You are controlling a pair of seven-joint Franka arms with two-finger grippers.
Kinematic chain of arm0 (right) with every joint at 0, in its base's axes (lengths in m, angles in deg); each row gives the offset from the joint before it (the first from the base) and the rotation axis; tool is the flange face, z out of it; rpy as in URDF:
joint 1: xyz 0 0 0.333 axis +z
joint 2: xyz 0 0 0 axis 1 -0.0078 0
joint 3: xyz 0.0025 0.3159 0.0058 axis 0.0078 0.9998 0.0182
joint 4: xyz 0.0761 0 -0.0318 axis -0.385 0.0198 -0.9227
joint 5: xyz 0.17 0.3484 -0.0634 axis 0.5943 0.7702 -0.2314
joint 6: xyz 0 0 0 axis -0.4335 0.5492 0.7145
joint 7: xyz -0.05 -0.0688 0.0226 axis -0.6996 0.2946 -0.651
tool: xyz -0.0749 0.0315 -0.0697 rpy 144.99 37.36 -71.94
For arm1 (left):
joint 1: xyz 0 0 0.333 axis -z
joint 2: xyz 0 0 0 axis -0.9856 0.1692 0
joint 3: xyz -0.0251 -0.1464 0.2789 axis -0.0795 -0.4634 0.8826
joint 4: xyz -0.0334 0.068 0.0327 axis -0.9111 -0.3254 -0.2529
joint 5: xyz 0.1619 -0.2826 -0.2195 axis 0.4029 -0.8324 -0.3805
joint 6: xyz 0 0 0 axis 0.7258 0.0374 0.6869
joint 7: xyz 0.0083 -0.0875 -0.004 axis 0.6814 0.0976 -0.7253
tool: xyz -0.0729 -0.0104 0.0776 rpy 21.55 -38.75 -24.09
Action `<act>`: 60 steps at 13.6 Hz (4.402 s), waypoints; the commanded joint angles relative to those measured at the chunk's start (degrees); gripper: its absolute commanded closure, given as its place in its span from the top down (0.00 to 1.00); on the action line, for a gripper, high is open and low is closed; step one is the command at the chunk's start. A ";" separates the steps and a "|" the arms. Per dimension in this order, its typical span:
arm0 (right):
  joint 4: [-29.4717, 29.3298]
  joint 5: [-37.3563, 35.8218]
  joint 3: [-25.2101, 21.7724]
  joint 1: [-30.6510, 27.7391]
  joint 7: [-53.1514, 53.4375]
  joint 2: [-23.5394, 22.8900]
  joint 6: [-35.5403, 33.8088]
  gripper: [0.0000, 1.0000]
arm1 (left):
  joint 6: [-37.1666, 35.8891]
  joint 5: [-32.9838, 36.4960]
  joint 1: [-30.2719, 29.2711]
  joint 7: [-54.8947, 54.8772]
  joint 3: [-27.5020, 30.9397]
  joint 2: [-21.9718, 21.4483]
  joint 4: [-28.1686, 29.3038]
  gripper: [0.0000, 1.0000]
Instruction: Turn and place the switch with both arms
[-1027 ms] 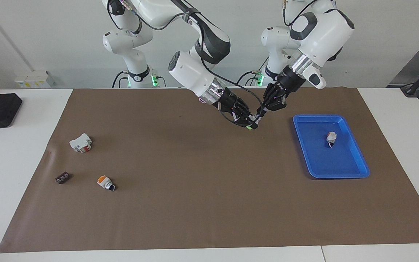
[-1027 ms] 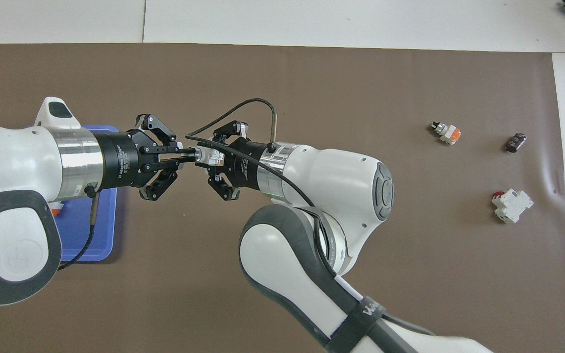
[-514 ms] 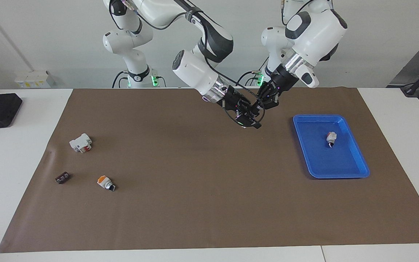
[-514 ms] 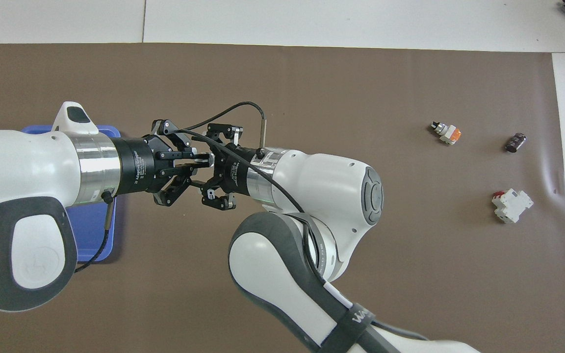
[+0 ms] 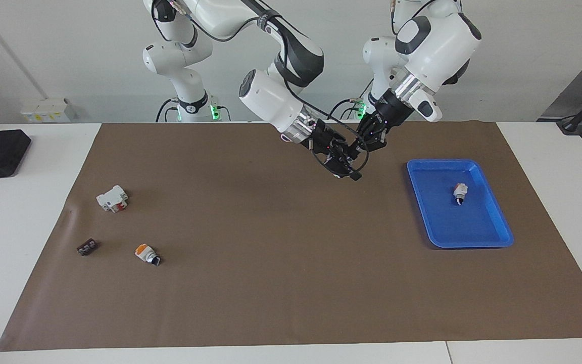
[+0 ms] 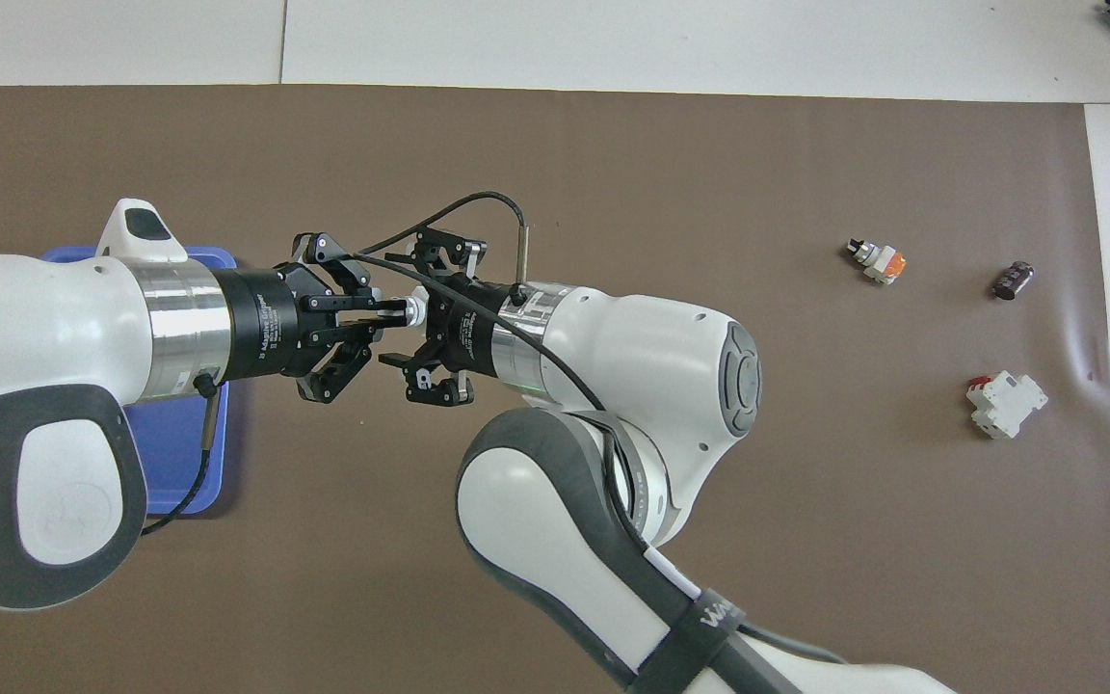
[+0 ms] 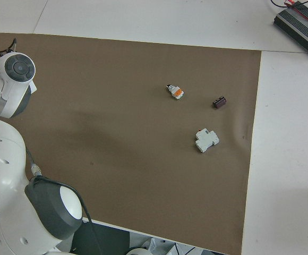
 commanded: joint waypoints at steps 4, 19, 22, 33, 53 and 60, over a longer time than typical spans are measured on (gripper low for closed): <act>0.02 -0.69 0.47 -0.50 -1.14 -0.16 0.68 1.00 | 1.00 0.27 -7.83 -11.55 0.27 -3.38 6.45 0.00; 6.96 -33.01 0.20 -19.54 -38.11 4.32 -5.80 1.00 | -3.14 27.78 -26.48 -74.84 0.18 -1.82 12.26 0.00; 5.65 -43.20 0.29 -27.37 -46.99 7.39 -15.99 1.00 | -1.21 27.87 -28.50 -84.95 0.27 0.91 13.31 0.00; 0.20 -53.69 -0.58 -40.75 -68.54 18.74 -47.82 1.00 | 1.18 32.71 -28.24 -93.42 0.18 2.85 17.97 0.00; -8.94 -60.28 -17.99 -26.60 -75.23 24.01 -69.54 1.00 | -29.57 32.44 -15.41 -89.73 0.10 9.53 -19.36 0.99; -8.76 -60.02 -17.29 -29.31 -76.54 23.32 -70.95 1.00 | -37.05 32.79 -13.56 -86.84 0.27 7.86 -24.04 1.00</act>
